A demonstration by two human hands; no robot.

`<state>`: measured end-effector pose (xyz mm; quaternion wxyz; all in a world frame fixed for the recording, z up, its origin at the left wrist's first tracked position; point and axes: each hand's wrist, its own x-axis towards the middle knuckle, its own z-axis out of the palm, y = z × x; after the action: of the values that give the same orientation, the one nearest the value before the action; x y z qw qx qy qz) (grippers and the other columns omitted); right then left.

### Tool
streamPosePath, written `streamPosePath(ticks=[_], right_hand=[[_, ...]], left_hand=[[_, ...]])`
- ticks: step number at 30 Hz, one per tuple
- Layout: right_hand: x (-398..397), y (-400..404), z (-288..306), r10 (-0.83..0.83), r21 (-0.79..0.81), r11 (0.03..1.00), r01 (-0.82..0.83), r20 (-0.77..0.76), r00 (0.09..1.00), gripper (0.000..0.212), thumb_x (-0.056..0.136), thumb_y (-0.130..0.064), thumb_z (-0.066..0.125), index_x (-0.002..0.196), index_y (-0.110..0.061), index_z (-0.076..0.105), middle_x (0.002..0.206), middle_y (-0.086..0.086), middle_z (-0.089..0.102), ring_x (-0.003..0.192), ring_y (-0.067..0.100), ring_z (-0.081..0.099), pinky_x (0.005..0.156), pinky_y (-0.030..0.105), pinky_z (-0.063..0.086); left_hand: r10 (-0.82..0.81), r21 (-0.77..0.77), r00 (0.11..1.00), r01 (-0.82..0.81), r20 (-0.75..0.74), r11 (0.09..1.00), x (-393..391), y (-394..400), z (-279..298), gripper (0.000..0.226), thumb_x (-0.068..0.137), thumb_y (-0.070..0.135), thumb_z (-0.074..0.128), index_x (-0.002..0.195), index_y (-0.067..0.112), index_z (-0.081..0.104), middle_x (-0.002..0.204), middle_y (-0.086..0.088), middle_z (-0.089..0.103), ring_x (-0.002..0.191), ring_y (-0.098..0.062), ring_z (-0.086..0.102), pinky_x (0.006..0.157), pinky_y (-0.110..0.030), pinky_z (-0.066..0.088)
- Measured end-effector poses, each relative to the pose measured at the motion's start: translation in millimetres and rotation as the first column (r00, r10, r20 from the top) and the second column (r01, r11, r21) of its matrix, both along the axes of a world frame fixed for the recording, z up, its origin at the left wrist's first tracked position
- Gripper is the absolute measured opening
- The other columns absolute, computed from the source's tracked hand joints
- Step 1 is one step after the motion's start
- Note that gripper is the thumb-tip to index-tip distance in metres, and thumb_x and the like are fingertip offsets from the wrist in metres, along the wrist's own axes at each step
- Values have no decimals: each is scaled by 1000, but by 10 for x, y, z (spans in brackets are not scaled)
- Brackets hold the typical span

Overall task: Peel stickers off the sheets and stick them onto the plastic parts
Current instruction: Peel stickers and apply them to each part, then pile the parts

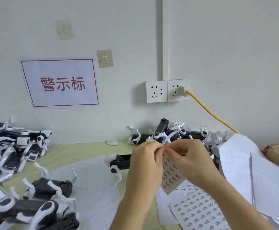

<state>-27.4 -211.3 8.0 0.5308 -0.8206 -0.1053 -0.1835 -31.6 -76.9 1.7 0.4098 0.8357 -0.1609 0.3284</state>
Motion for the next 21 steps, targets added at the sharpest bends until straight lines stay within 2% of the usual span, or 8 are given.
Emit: streamPosePath(ticks=[4, 14, 21], right_hand=[[-30, 38, -1, 14, -108, 994, -11, 25, 1000, 28, 91, -9, 63, 78, -28, 80, 69, -21, 72, 69, -4, 66, 59, 7, 45], [-74, 63, 40, 63, -38, 997, -63, 3, 998, 29, 90, -10, 65, 74, -30, 81, 68, -14, 74, 64, -1, 69, 56, 9, 46], [-84, 44, 60, 59, -26, 998, -59, 13, 998, 28, 90, -8, 65, 77, -27, 81, 68, -14, 74, 67, 0, 70, 59, 10, 49]], left_hand=[[12, 75, 999, -9, -47, 997, 22, 33, -8, 16, 95, 11, 62, 87, 13, 75, 77, 5, 65, 71, -9, 58, 67, -30, 47], [48, 143, 998, -42, -36, 989, 6, 25, 9, 17, 96, 15, 57, 87, 10, 69, 81, 1, 61, 74, -19, 57, 70, -41, 49], [-7, 100, 1000, 7, -8, 995, 9, 46, 13, 15, 93, 12, 62, 87, 14, 76, 78, 6, 64, 70, -10, 58, 66, -32, 49]])
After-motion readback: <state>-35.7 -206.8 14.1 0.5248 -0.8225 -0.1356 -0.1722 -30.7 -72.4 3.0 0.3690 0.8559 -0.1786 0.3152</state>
